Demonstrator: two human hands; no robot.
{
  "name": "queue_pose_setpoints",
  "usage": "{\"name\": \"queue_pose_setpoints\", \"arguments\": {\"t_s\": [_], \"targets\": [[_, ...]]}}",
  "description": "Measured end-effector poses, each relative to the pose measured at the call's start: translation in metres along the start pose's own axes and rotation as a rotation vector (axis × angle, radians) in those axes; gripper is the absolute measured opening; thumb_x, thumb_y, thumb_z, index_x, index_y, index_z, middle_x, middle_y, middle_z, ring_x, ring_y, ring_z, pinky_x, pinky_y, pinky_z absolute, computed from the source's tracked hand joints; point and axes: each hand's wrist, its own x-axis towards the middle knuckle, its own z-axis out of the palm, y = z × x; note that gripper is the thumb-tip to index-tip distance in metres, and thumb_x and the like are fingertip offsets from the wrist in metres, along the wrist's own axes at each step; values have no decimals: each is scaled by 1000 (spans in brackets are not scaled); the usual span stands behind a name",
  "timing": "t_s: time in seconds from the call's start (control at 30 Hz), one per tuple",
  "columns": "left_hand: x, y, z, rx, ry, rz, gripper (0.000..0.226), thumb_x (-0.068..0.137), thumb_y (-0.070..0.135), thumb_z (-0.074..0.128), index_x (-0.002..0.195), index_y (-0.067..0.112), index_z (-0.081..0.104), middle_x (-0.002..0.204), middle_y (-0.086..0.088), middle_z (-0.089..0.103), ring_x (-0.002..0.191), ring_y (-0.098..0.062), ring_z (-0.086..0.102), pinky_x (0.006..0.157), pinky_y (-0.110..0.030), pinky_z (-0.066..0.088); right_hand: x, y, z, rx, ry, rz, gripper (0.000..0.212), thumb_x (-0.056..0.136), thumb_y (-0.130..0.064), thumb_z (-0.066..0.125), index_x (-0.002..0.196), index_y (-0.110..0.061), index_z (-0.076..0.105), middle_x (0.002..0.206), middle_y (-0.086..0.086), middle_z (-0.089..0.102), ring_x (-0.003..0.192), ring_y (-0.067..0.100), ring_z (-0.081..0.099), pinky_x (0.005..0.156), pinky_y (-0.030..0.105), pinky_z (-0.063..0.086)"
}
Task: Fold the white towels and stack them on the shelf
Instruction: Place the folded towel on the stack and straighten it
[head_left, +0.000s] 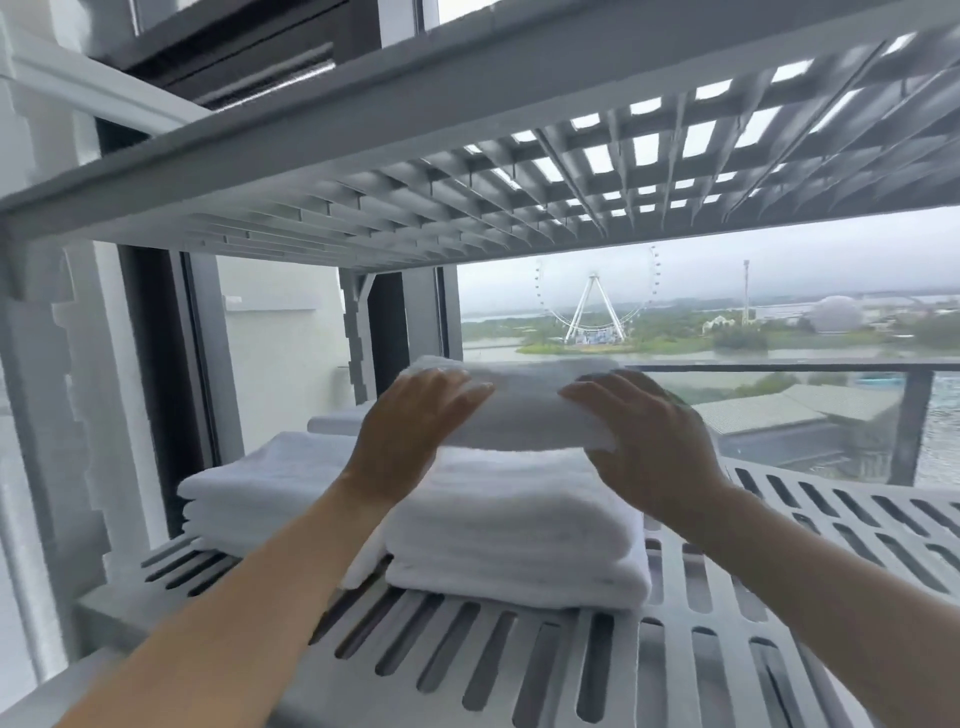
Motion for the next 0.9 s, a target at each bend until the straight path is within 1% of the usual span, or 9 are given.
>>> {"name": "queue_pose_setpoints", "arguments": {"t_s": [0.13,0.2,0.37,0.5,0.57,0.63,0.7,0.8,0.9], "targets": [[-38,4,15,-125,-233,-32,87,58,-14,61,130,29,38,116,-7,61,96,-28,62,65,-37,55,-24,-5,13,-24,-139,22,56,51,-27,87,102,-22,67,100,-4,69,93,25,65,69,40,53],[-43,2,16,-165,-243,-51,84,58,-14,61,127,29,39,111,-3,63,89,-27,64,60,-36,54,-27,-3,13,11,-146,45,56,53,-33,86,105,-24,66,102,-5,69,96,23,64,72,41,53],[-31,-13,9,-169,-188,-63,81,57,-21,56,123,24,41,115,-5,63,98,-27,63,75,-39,56,-18,-4,9,43,-97,133,62,49,-37,86,104,-29,59,100,-8,69,91,19,64,64,37,53],[-43,-13,10,-218,-231,-69,74,66,-15,53,128,25,42,124,-2,58,105,-27,59,72,-38,51,-18,-5,13,84,-207,85,56,59,-50,79,106,-25,60,106,-6,67,101,21,61,78,38,50],[-47,-13,12,-242,-282,-72,73,69,-9,52,132,25,40,132,2,50,116,-24,51,89,-40,43,-19,-4,15,94,-272,52,56,67,-53,72,112,-23,59,114,-5,64,109,22,56,88,41,45],[-44,-11,13,-222,-330,-79,75,69,-4,49,136,26,33,139,5,42,128,-19,39,109,-47,23,-18,-2,16,113,-307,60,55,72,-54,66,116,-24,56,120,-6,60,115,21,51,91,42,39],[-40,-2,12,-235,-320,-75,77,67,-4,47,137,25,32,142,6,40,131,-18,35,112,-47,13,-13,-4,17,120,-319,51,51,74,-52,65,116,-25,54,121,-7,58,116,21,48,91,43,36],[-39,8,5,-261,-209,-83,74,64,-9,51,131,21,45,133,3,52,119,-23,50,95,-38,42,-12,-7,17,105,-320,32,49,76,-51,65,116,-25,54,121,-6,58,116,21,47,90,40,34],[-44,8,-1,-236,-84,-86,71,58,-11,61,122,19,57,120,1,63,105,-24,61,78,-34,52,-22,-7,14,131,-345,12,51,81,-53,58,123,-26,49,128,-8,53,121,16,43,94,35,32]]}}
